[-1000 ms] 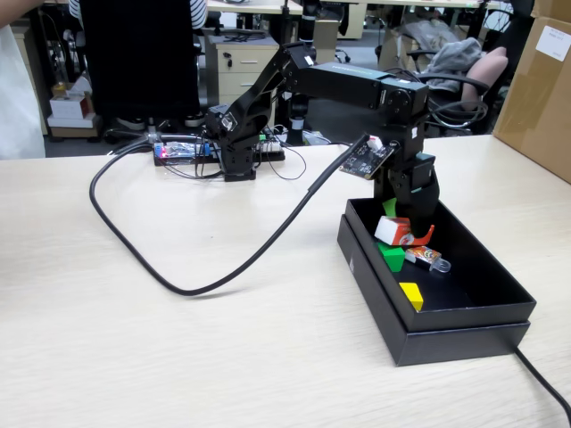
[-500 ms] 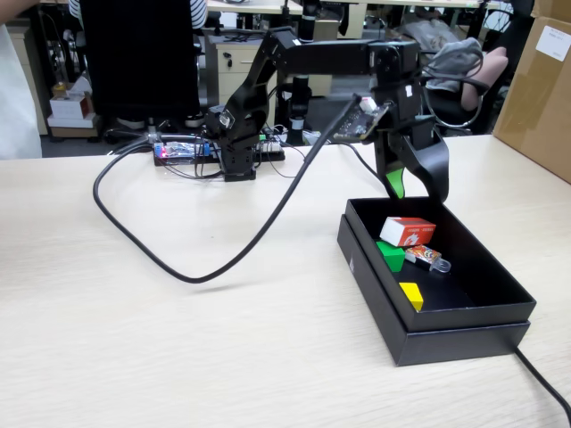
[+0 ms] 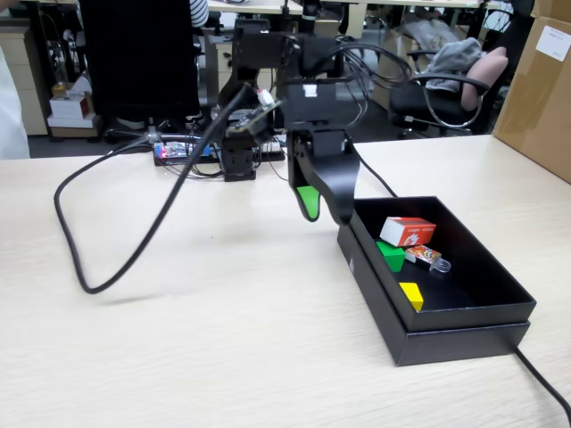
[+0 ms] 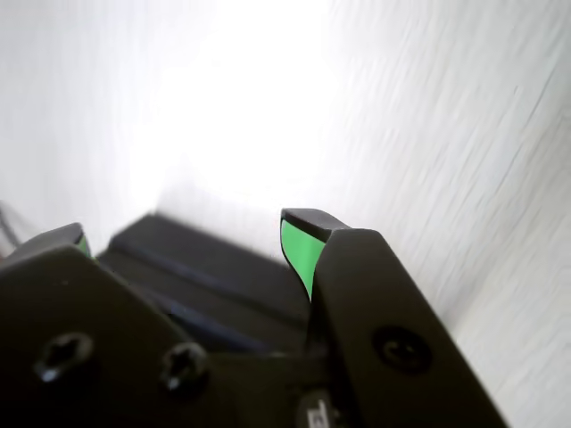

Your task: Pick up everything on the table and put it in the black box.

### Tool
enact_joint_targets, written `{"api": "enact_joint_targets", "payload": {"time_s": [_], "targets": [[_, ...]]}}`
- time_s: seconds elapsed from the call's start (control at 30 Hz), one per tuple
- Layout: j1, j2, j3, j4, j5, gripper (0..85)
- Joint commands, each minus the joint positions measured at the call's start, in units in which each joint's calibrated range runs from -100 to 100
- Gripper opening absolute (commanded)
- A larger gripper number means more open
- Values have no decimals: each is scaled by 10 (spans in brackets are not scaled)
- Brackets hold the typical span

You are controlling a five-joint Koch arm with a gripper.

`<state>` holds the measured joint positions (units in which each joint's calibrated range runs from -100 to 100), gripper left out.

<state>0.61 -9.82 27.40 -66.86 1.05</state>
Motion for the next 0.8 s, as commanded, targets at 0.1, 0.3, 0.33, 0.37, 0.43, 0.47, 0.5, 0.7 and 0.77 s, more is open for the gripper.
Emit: {"api": "enact_joint_targets", "payload": {"time_s": [0.1,0.3,0.33,0.37,0.43,0.47,0.5,0.7,0.77], "targets": [[-28,-71,-69,87,-25,441],[-36,-112,-208,162,-35,465],[-36,-119,-230,171,-35,467],[-36,-127,-253,186,-35,468],[-35,-146,-303,222,-35,477],[-34,-155,-325,239,-35,477],[-34,-166,-348,258,-35,477],[-28,-270,-509,363,-41,477],[-25,-297,-535,363,-40,477]]}}
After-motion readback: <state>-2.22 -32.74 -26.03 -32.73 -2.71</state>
